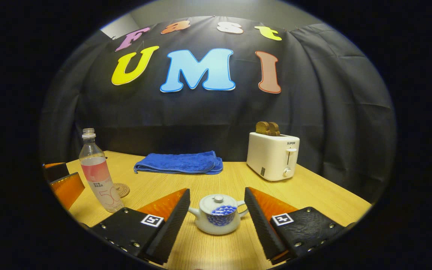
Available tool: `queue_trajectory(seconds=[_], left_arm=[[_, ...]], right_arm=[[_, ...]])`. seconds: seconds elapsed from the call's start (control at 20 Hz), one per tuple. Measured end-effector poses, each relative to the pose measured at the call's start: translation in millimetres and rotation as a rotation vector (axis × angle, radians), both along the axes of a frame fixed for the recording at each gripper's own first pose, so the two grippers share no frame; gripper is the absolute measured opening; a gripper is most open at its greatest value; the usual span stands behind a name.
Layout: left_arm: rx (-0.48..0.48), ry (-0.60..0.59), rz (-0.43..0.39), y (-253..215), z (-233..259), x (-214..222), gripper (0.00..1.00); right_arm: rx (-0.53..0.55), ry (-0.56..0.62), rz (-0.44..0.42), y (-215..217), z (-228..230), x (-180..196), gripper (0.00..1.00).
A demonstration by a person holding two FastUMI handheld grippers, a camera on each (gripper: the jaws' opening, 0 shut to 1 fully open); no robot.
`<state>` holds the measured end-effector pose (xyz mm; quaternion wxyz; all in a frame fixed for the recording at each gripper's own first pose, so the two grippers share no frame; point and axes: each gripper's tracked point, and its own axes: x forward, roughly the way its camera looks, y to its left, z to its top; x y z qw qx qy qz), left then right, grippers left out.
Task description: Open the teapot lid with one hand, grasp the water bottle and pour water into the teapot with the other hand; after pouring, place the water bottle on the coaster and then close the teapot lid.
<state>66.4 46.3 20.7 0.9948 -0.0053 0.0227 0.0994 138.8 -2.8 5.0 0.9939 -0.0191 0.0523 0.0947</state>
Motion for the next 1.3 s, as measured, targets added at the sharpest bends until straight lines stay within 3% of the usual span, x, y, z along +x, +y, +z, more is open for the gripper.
queue_trajectory(seconds=[0.25,0.3,0.35,0.4,0.5,0.55,0.7,0.75,0.8,0.95,1.0,1.3], left_arm=[[-0.015,0.023,-0.008,3,-8,5,1.0],[-0.019,0.021,-0.008,3,-8,5,1.0],[-0.021,0.02,-0.01,3,-6,4,1.0],[-0.021,0.021,-0.01,3,-6,5,1.0],[-0.016,0.022,-0.011,4,-6,4,1.0],[-0.014,0.02,-0.012,4,-4,4,1.0],[-0.013,0.019,-0.011,6,-4,3,1.0],[-0.016,0.025,-0.01,6,-5,4,1.0],[-0.02,0.029,-0.007,8,-7,3,1.0],[-0.032,0.032,-0.004,9,-10,5,1.0],[-0.026,0.035,-0.003,8,-11,4,1.0],[-0.014,0.039,0.007,10,-15,12,1.0]], right_arm=[[-0.024,0.016,-0.009,1,-5,17,0.84],[-0.026,0.017,-0.009,2,-5,16,0.71],[-0.035,0.02,-0.02,0,-6,17,0.69],[-0.03,0.022,-0.023,0,-8,20,0.53],[-0.022,0.034,-0.026,-1,-10,20,0.39],[-0.03,0.032,-0.027,0,-8,19,0.33],[-0.062,0.031,-0.03,5,-9,16,0.32],[-0.064,0.028,-0.031,0,3,11,0.06],[-0.074,0.03,-0.024,1,-9,24,0.12],[-0.078,0.014,-0.013,2,-9,23,0.12],[-0.071,0.013,-0.014,2,-7,24,0.02],[-0.072,-0.02,-0.005,1,4,19,0.02]])
